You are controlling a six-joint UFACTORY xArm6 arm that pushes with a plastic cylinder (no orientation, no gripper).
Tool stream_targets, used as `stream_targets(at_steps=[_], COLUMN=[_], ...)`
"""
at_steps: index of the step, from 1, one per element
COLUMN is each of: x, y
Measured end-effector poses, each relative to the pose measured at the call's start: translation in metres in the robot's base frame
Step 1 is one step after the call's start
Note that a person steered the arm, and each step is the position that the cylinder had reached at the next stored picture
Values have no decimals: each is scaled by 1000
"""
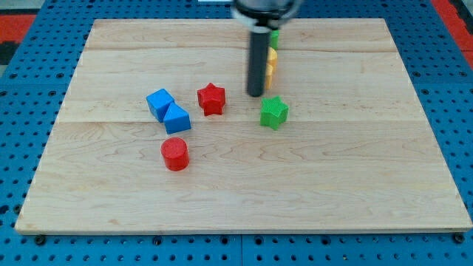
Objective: Move the hexagon to the bottom right
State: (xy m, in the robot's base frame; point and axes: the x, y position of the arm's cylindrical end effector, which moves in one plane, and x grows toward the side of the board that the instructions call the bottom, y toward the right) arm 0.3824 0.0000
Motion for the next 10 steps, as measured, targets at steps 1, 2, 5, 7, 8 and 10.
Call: stream_targets(at_steps=[1,2,5,7,8,10], x=[7,7,7,-63,-62,-27], y=[-43,-68,-58,-26,-17,0])
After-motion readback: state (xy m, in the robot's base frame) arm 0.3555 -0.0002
